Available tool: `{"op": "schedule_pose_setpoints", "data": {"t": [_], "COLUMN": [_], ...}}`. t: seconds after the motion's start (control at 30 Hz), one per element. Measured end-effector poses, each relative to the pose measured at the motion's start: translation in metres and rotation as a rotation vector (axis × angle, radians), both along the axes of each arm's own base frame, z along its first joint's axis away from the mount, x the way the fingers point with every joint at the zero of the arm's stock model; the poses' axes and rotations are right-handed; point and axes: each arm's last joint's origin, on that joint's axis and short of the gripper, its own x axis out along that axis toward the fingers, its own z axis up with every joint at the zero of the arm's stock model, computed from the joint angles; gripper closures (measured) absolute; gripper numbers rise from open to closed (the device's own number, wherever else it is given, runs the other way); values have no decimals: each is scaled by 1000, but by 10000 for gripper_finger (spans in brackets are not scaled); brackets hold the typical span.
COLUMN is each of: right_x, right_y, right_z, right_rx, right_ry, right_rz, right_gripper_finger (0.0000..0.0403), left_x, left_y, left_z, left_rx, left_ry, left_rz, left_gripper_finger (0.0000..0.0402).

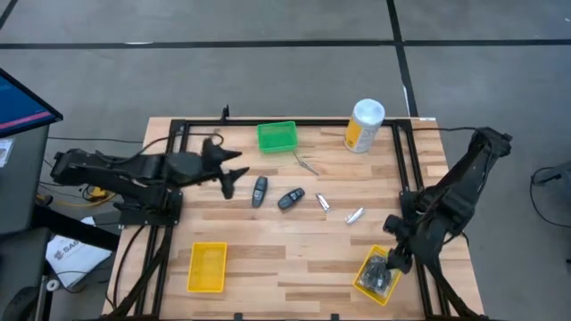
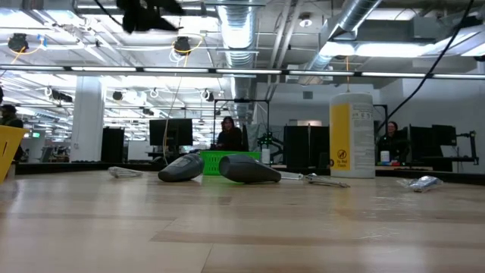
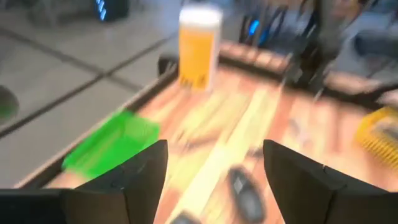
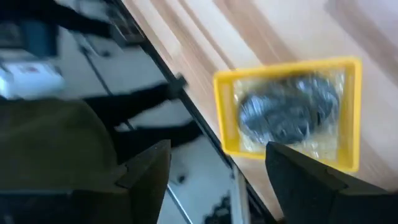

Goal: Pick & Place Travel size toiletries
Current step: Put the silver nail cutter into the green bin

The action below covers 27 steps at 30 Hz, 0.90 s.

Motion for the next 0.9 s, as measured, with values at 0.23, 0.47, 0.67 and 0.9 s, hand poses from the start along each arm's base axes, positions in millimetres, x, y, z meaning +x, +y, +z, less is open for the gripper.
{"op": "schedule_pose_setpoints", "data": {"t": [0.23, 0.47, 0.67, 0.9], "right_x": [1, 9, 16, 17], "right_y": [-26, -39, -42, -44], "right_z": [17, 20, 23, 23], "right_rx": [-70, -179, -204, -225], "right_ry": [-221, -308, -366, -377], "right_rz": [-110, -108, -96, -84], "right_gripper_finger": [167, 174, 176, 176], "left_x": [18, 20, 25, 31], "left_y": [12, 35, 56, 72], "left_z": [-48, -88, -106, -130], "left_rx": [-248, -451, -488, -553], "left_ry": [239, 504, 574, 708], "left_rz": [182, 361, 476, 479], "left_gripper_finger": [151, 152, 152, 152]}}
